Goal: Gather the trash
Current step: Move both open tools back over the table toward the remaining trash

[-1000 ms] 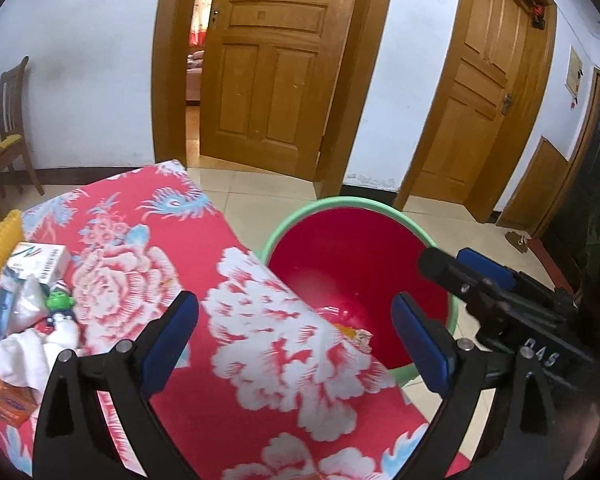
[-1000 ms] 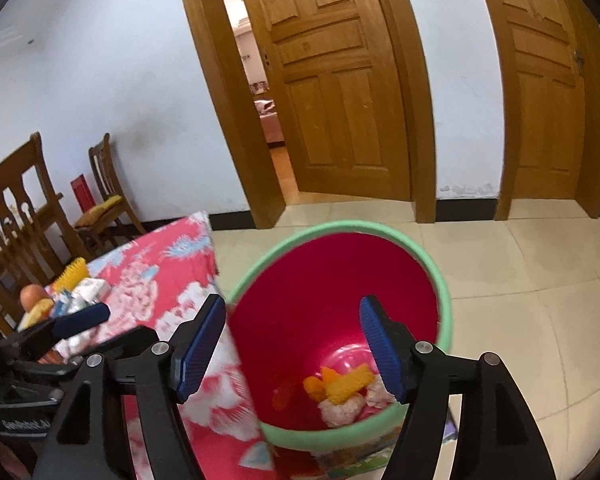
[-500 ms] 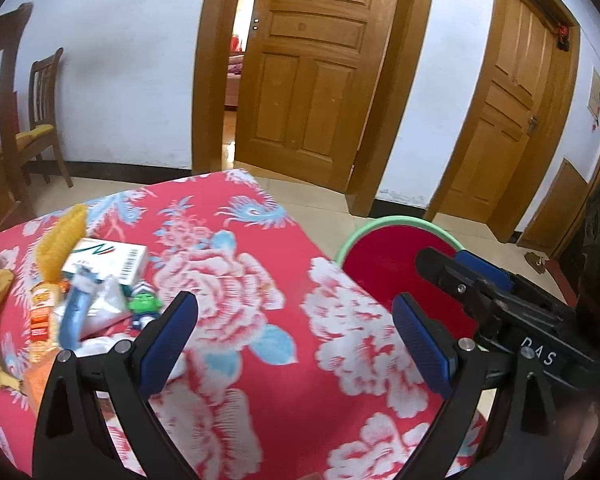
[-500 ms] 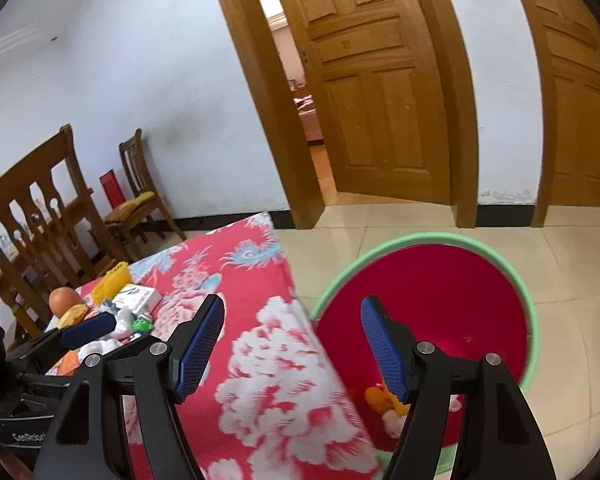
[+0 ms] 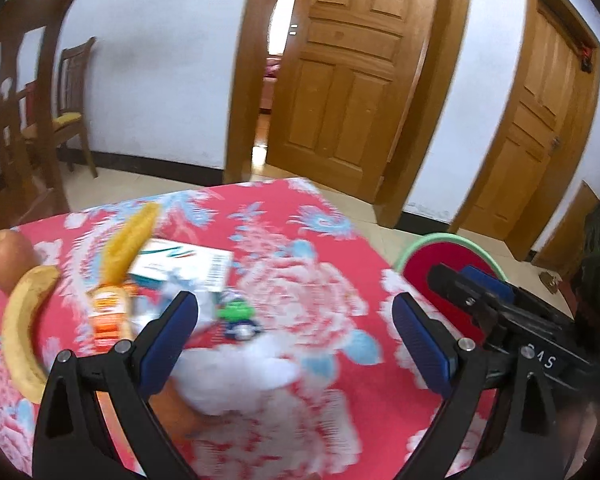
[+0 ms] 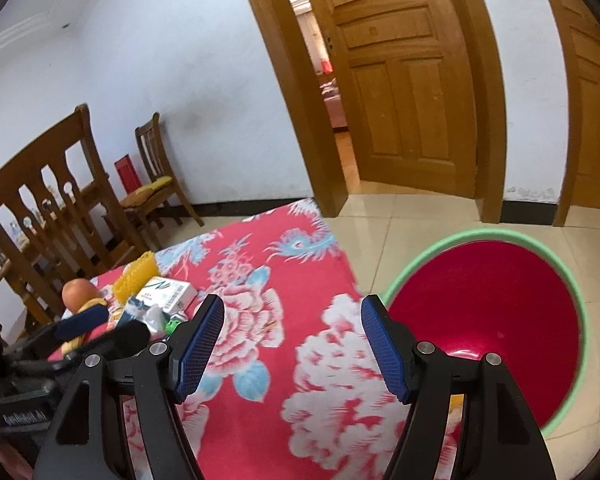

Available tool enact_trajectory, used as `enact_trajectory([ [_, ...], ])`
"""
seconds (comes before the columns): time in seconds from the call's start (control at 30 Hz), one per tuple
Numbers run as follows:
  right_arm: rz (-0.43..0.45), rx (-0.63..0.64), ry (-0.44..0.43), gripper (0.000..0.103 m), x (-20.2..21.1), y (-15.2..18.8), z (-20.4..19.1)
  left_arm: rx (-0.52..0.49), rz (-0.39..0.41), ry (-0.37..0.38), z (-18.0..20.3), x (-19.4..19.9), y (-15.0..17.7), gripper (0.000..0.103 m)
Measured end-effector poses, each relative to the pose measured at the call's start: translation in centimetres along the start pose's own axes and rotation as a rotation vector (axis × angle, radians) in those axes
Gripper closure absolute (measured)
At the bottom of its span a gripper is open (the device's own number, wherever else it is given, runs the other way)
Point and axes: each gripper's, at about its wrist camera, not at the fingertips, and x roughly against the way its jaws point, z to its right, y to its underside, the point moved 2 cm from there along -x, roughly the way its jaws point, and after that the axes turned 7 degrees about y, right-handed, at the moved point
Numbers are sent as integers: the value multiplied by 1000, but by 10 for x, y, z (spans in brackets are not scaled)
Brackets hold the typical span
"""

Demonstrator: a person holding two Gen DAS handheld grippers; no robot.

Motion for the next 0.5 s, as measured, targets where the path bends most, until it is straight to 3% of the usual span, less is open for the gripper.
enact_trajectory([
  [0.3, -42, 35, -48, 30, -28, 2, -44, 38, 10, -106, -76, 18, -1, 7],
  [0.5, -88, 32, -87, 30, -52, 3, -70, 82, -31, -187, -123, 5, -9, 7],
])
